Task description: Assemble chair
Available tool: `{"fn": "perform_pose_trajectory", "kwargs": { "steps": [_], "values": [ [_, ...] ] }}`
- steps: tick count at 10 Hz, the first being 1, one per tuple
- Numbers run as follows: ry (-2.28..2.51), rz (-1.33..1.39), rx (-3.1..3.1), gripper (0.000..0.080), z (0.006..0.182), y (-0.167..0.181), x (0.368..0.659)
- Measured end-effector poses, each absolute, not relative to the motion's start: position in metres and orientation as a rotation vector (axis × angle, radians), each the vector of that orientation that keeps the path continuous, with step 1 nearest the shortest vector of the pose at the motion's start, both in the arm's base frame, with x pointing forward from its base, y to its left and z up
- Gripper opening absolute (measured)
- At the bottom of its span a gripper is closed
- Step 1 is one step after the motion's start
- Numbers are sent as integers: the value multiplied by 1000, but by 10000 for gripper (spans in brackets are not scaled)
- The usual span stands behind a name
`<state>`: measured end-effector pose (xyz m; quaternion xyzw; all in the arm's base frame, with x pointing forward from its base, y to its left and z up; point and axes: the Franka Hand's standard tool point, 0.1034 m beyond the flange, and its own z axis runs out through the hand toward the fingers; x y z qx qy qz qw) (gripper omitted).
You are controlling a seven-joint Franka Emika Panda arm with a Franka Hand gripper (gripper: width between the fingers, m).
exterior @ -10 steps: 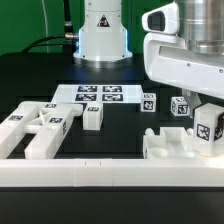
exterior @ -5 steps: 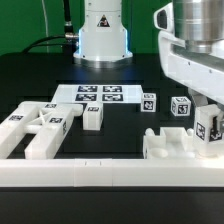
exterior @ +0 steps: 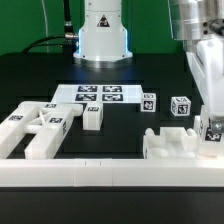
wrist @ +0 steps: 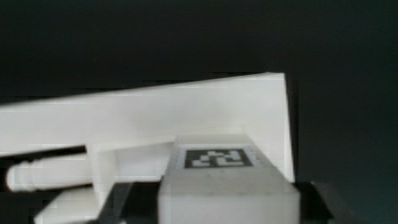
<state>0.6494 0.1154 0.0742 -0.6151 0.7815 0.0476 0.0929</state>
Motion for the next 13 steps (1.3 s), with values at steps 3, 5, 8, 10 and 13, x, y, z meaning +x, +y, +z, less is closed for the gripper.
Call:
{"fn": "perform_pose_trajectory", "kwargs": {
  "steps": [3, 5, 8, 10, 13],
  "values": [
    [2398, 160, -1719, 356, 74, 116, 650],
    [2285, 170, -1880, 542, 74, 116, 647],
    [2075, 176, -2109, 640, 76, 117, 647],
    [1882, 152, -2272, 648, 76, 117, 647],
    [1573, 151, -2512, 649, 76, 115, 643]
  ]
}}
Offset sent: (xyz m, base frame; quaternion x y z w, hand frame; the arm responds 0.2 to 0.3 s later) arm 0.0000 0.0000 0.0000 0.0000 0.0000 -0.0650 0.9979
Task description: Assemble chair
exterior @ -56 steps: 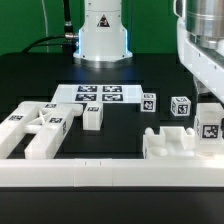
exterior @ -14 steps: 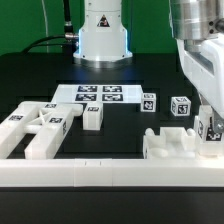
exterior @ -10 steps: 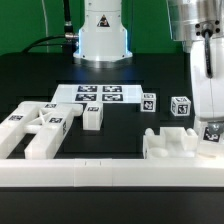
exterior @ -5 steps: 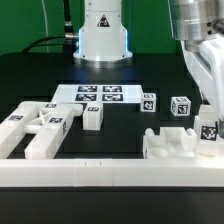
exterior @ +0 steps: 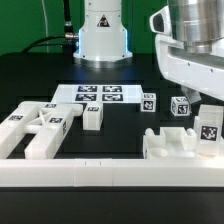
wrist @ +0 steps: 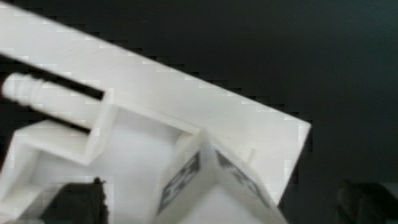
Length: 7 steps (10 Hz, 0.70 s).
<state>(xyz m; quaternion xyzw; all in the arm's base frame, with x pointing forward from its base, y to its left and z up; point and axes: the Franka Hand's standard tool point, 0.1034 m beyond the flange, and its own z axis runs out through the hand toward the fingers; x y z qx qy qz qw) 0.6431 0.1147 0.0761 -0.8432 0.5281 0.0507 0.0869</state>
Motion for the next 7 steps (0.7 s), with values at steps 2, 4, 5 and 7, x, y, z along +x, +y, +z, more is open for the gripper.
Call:
{"fn": "perform_pose_trajectory", "kwargs": {
  "steps": [2, 4, 5, 7],
  "values": [
    [1299, 136, -2681, 649, 80, 114, 644],
    [995, 114, -2822, 649, 81, 110, 648],
    [838, 100, -2877, 649, 80, 108, 648],
    [617, 77, -2947, 649, 80, 107, 648]
  ]
}}
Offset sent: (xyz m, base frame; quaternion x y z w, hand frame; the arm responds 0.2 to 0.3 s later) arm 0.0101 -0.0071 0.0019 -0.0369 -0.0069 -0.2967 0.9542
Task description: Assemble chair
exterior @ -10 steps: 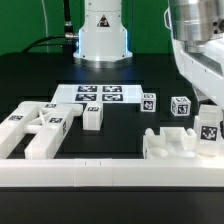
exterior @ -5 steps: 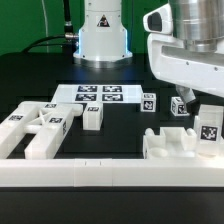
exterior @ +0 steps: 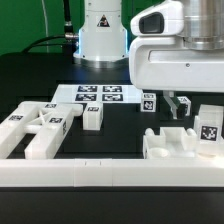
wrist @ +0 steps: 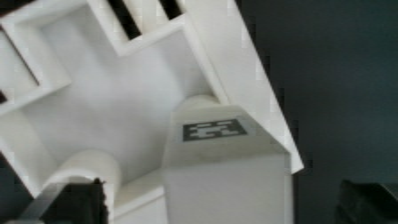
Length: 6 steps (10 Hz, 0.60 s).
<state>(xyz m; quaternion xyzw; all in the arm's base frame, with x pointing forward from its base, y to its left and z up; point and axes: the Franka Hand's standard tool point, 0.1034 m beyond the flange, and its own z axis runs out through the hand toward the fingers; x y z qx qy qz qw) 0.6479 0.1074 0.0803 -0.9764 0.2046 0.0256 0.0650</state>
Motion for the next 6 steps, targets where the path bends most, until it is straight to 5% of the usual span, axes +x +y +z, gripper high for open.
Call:
{"fn": "perform_pose_trajectory", "kwargs": {
  "steps": [4, 6],
  "values": [
    [306, 56, -3002, 649, 80, 104, 648],
    [317, 56, -3000, 383, 80, 104, 648]
  ]
}}
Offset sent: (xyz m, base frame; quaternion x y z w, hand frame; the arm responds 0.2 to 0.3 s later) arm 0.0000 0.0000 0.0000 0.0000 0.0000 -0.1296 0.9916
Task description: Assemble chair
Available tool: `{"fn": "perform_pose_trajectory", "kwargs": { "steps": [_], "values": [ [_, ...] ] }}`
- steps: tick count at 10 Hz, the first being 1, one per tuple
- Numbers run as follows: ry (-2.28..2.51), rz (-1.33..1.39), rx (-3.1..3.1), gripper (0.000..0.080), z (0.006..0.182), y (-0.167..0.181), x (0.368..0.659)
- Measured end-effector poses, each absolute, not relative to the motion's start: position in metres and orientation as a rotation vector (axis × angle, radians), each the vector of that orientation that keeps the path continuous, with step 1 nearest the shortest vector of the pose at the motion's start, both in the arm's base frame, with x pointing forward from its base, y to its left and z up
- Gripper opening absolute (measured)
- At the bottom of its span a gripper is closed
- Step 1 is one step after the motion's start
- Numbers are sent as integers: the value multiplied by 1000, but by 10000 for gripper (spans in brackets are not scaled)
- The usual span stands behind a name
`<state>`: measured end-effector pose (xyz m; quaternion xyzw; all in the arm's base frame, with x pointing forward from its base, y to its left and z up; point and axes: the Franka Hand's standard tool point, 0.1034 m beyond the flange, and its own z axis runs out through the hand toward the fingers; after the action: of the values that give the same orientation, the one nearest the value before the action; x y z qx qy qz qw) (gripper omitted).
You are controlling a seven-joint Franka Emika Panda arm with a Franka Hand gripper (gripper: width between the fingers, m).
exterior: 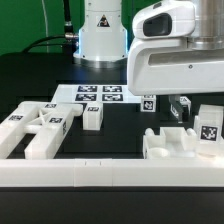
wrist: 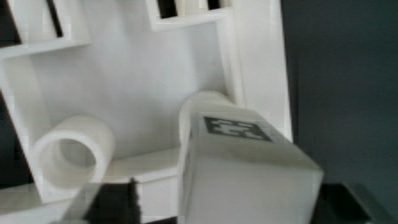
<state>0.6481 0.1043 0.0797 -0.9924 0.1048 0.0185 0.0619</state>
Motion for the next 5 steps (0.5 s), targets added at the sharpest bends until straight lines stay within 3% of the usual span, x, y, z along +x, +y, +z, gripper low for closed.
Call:
{"fn": "perform_pose_trajectory", "kwargs": {
  "steps": [1, 5],
  "values": [
    [356, 57, -2996, 287, 80, 104, 648],
    [628, 74, -2953, 288, 80, 105, 648]
  ]
}}
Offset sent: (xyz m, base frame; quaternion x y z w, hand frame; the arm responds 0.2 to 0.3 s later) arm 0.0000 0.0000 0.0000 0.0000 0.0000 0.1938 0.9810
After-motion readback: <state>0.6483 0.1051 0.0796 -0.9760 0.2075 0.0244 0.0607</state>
